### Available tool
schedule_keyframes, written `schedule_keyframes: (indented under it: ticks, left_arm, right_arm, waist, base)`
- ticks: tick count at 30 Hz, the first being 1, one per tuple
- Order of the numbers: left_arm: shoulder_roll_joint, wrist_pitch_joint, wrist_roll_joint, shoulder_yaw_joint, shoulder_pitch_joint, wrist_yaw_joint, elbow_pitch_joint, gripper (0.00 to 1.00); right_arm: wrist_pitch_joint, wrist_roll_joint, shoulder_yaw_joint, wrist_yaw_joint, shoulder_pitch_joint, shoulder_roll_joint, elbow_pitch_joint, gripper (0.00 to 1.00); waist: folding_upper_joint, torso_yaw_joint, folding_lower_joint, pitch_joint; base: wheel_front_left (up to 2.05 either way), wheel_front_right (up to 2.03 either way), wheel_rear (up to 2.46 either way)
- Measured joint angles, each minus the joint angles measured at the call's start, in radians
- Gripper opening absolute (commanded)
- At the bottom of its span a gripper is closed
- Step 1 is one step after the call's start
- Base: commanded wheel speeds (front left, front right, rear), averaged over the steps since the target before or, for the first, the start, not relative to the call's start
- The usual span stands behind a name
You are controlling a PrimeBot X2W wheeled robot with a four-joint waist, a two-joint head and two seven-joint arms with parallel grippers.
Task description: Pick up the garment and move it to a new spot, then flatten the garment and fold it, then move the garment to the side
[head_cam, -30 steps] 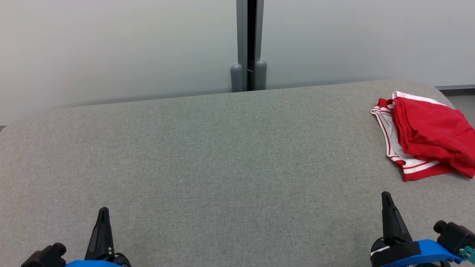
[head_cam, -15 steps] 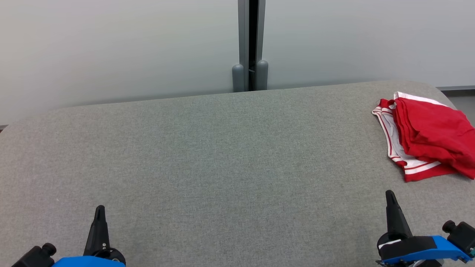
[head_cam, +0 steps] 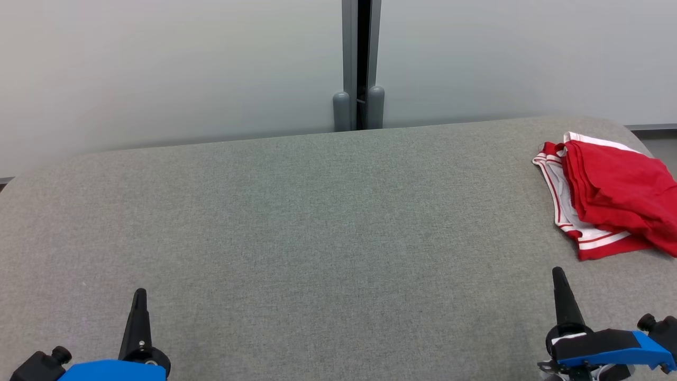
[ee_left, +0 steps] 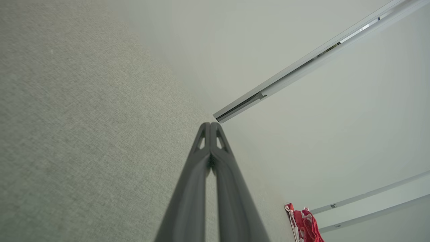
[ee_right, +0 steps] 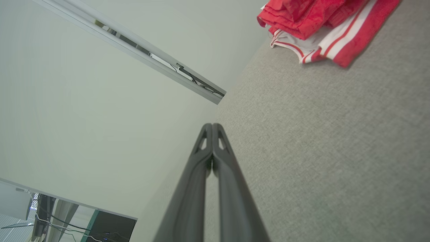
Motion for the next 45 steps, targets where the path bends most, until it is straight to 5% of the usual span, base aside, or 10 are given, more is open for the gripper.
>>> schedule_keyframes:
  ticks: [45]
  left_arm:
    - [0.005, 0.111, -0.429, 0.028, -0.034, -0.012, -0.002, 0.00]
  right_arm:
    - [0.113, 0.434, -0.035, 0.000, -0.028, 0.003, 0.001, 0.00]
  waist:
    - [0.0000, 0.014, -0.0001, -0.002]
  base:
    - [0.00, 0.00, 0.00]
